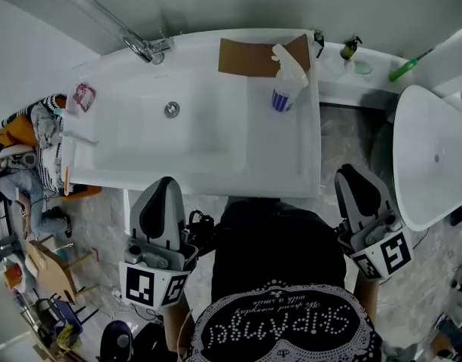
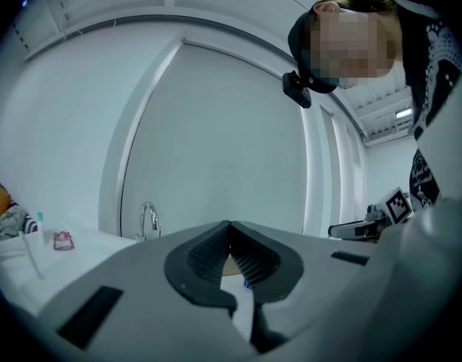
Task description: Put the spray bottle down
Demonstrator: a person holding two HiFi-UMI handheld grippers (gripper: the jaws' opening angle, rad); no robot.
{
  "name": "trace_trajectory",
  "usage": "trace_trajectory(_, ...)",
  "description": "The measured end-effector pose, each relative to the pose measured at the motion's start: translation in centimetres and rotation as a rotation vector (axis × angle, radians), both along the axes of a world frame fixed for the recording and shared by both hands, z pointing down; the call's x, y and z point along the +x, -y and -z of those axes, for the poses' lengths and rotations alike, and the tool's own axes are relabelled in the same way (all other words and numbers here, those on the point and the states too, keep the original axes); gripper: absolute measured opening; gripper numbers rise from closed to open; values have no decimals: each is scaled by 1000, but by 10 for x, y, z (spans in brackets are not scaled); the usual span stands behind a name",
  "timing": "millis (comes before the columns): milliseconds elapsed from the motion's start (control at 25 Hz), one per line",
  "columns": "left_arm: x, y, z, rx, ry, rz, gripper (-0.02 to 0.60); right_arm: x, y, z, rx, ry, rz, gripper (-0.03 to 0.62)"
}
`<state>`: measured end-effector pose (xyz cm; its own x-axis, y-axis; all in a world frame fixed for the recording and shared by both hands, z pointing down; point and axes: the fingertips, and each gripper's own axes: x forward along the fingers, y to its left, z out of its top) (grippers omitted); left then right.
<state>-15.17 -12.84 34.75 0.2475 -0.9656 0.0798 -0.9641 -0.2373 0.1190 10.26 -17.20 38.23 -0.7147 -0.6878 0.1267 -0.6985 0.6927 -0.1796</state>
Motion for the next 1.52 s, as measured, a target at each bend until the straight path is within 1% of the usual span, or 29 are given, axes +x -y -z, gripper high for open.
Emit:
trace_trajectory(80,4,1,0,1,3,-7,5,-2,-3,-2,-6,-12,31,35)
trace_trajectory(160,7,3,0,0,7,-16,5,-3,-3,-2,11,-34,37,35)
trace_trajectory(280,11,5,-1,0,13,-26,5,1,1,0,68,-93,-2,35)
trace_trajectory(400,16,7,-1,2,16,-33,5,6,5,-1,81,-136,-48,34)
trace_trajectory(480,18,7,0,3,16,-38,5,8,8,1,75,-122,-64,34)
trace_trajectory(600,21,8,2,10,17,-40,5,5,9,4,80,-100,-53,33)
trace_trajectory(1160,24,12,5,24,9,-38,5,-6,10,2,81,-132,-14,29)
trace_trajectory(1520,26,15,2,21,10,-45,5,-5,9,-3,70,-142,-19,29)
